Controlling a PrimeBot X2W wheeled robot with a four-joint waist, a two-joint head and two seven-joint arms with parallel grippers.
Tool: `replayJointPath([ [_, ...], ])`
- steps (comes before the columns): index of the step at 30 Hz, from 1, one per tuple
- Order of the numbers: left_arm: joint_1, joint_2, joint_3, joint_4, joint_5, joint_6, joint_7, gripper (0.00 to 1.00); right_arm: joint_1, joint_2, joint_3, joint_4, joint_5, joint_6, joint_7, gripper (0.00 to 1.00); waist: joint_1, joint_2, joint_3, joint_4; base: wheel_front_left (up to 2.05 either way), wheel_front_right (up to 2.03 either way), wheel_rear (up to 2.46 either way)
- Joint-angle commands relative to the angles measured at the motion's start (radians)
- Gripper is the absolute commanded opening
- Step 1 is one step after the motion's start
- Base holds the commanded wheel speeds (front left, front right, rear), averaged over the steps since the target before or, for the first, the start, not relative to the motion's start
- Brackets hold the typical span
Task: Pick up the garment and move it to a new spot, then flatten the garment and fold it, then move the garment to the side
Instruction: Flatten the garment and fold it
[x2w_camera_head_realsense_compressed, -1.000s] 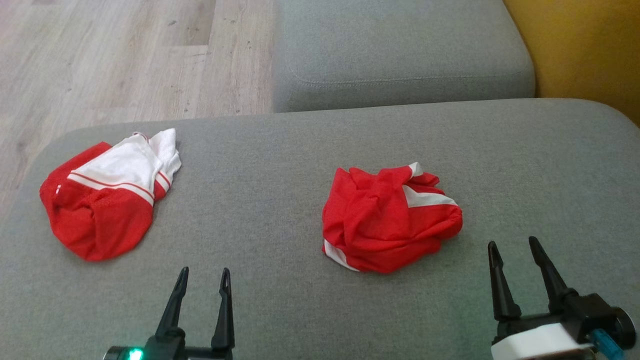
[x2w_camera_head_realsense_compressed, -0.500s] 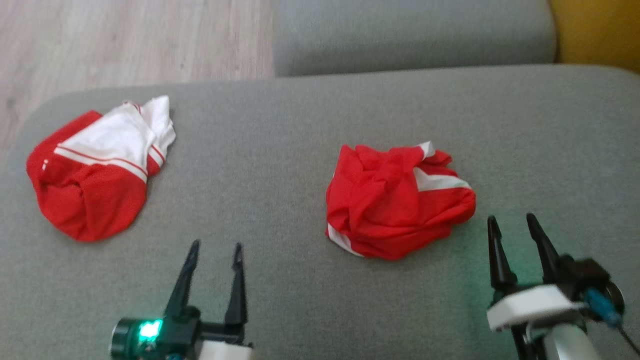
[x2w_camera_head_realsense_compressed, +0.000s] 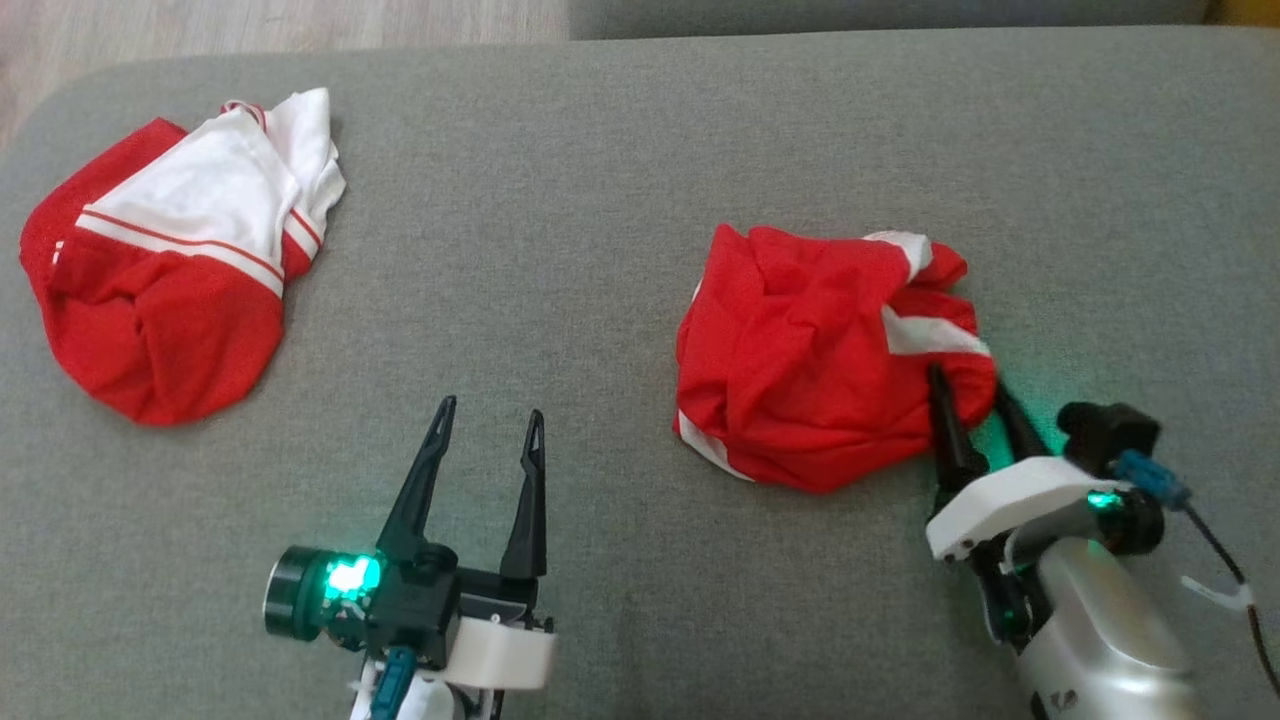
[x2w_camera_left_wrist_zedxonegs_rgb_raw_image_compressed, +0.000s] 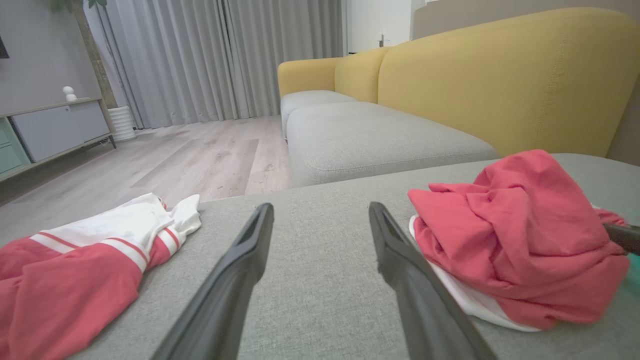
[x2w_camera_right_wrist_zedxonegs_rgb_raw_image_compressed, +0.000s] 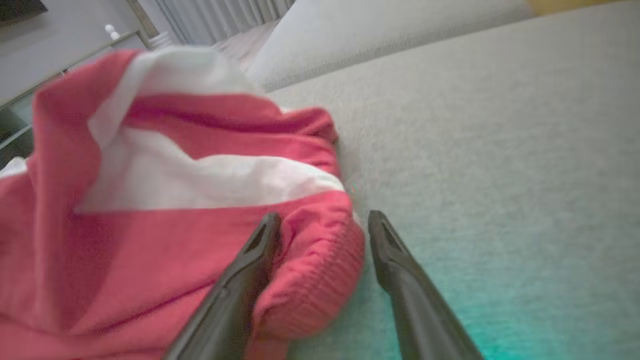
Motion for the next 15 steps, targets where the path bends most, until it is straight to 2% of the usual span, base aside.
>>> replayJointPath([
  [1,-0.038,-0.004,0.021,-0.026,-0.002,0.004,-0.008,1.00,-0.035,-0.013,0.045,-0.014,0.012,0.007,-0.004,0.00,-0.0003,0.0000,0.003,-0.002,0.00,0.00,0.00],
  [5,-0.045,-0.004,0.023,-0.021,0.000,0.009,-0.008,1.00,-0.064,-0.045,0.020,-0.061,0.038,0.007,-0.004,0.00,-0.0003,0.0000,0.004,-0.020,0.00,0.00,0.00],
  [11,-0.047,-0.004,0.023,-0.048,-0.007,-0.004,-0.008,1.00,-0.094,-0.131,-0.128,-0.196,-0.033,0.007,-0.004,0.00,-0.0003,0.0000,-0.040,-0.050,0.00,0.00,0.00],
  [15,-0.039,-0.004,0.031,-0.061,-0.028,-0.010,-0.008,1.00,-0.149,-0.180,-0.184,-0.318,-0.081,0.007,-0.004,0.00,-0.0003,0.0000,-0.078,-0.070,0.00,0.00,0.00],
])
